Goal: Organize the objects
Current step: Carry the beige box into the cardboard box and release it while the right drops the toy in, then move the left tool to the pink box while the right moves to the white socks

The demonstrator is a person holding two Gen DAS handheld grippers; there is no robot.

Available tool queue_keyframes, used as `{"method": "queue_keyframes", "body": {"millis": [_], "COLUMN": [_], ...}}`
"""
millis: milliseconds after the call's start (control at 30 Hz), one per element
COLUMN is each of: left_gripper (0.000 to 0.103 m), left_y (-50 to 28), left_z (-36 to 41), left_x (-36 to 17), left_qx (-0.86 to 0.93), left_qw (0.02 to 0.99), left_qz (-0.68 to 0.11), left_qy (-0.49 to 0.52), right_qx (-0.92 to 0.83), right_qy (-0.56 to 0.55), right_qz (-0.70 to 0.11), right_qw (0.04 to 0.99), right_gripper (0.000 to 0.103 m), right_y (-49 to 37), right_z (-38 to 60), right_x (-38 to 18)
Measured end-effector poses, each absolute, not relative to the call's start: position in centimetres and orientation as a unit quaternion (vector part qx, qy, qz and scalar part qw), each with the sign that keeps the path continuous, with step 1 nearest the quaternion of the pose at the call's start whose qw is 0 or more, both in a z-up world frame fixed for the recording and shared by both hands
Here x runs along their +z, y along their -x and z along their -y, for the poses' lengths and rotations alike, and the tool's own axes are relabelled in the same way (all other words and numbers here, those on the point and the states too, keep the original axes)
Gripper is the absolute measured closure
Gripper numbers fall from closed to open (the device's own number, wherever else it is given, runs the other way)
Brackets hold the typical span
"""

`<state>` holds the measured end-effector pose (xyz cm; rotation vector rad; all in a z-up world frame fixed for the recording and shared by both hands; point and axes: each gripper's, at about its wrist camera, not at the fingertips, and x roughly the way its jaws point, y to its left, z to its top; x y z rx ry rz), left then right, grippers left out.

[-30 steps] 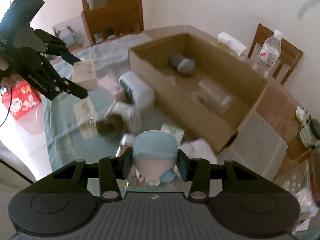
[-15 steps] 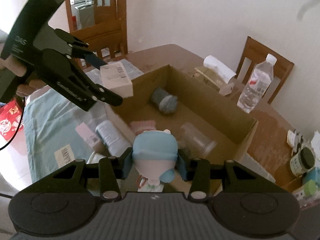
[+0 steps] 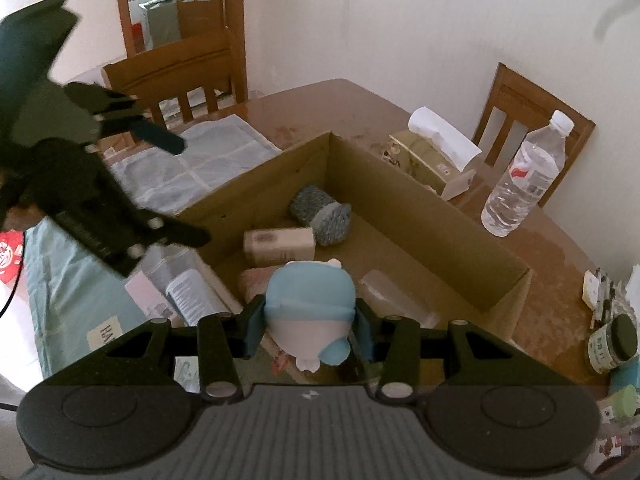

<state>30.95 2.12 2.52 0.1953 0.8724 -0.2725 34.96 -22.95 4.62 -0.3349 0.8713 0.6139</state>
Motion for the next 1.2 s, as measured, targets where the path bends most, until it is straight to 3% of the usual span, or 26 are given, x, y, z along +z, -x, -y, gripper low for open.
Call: {"method": "queue_keyframes", "body": {"millis": [233,267,367,400,1200], "left_gripper": [0.001,0.001,0.001,0.001,0.001], "left_y": [-30.0,-29.8,-29.4,-29.3,-21.6], "left_z": [-3.5,-3.6,-4.1,-4.3,-5.3], "left_x": [2.3,2.1,1.6,1.5,-2.2], "left_qx": [-0.127,-0.124,-0.116,-0.115,-0.063], "left_qw": [0.896,0.897,0.896,0.895,0.892], "left_qz": [-0.413,-0.412,-0.415,-0.417,-0.442], "left_qy": [-0.098,-0.104,-0.109,-0.108,-0.073], "right_qx": [0.279,0.274,0.253,0.249,0.15], "right_qy": [0.161,0.163,0.171,0.172,0.114], "right_qz": [-0.413,-0.408,-0.39,-0.38,-0.428], "right_qw": [0.852,0.855,0.869,0.874,0.884], "right_gripper": [0.051,0.046,0.006,0.0,0.0], "right_y": [-36.9,-37.1,-37.3,-37.1,-29.2], "right_z": [21.1,20.8,20.1,20.0,23.3], "right_x": [4.6,4.7,4.9,5.0,2.2]}}
